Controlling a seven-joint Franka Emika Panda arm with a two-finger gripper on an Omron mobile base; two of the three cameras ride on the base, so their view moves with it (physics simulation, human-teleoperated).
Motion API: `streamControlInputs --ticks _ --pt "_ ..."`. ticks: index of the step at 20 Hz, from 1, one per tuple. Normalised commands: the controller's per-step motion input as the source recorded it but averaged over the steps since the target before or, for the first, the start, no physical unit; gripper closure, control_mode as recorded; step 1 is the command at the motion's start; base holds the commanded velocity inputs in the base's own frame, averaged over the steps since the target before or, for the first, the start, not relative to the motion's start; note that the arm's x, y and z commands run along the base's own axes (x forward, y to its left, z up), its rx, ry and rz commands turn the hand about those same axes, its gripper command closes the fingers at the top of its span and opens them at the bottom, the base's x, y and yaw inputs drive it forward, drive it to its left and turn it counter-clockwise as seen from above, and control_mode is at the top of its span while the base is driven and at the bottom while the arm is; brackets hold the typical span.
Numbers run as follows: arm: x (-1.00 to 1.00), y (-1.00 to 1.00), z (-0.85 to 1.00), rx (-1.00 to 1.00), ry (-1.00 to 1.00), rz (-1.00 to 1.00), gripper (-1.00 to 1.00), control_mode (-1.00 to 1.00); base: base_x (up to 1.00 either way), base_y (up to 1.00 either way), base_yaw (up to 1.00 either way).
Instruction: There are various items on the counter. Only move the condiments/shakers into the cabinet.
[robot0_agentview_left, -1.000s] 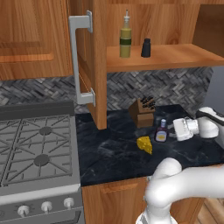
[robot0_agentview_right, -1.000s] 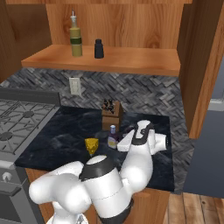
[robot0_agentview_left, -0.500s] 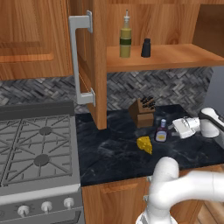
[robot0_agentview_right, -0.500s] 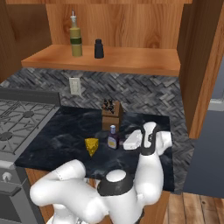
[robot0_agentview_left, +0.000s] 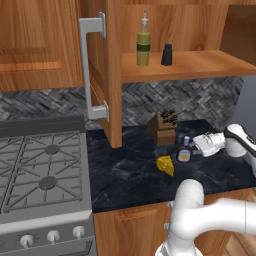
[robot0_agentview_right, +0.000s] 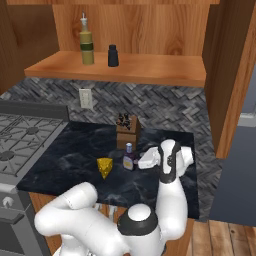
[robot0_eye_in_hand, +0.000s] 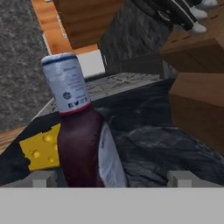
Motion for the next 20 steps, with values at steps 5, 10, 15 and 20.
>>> streamControlInputs --ticks 5,10,15,20 --pt "-0.10 0.11 0.00 -0.01 0.00 0.00 -1.00 -1.00 0.00 0.00 0.00" --pt "-0.24 0.00 0.00 0.00 0.00 0.00 -1.00 -1.00 0.00 0.00 0.00" --pt "-0.11 0.10 0.00 0.00 0.00 0.00 -1.00 -1.00 0.00 0.00 0.00" --pt "0.00 0.25 0.00 0.00 0.00 0.00 -1.00 -1.00 0.00 0.00 0.00"
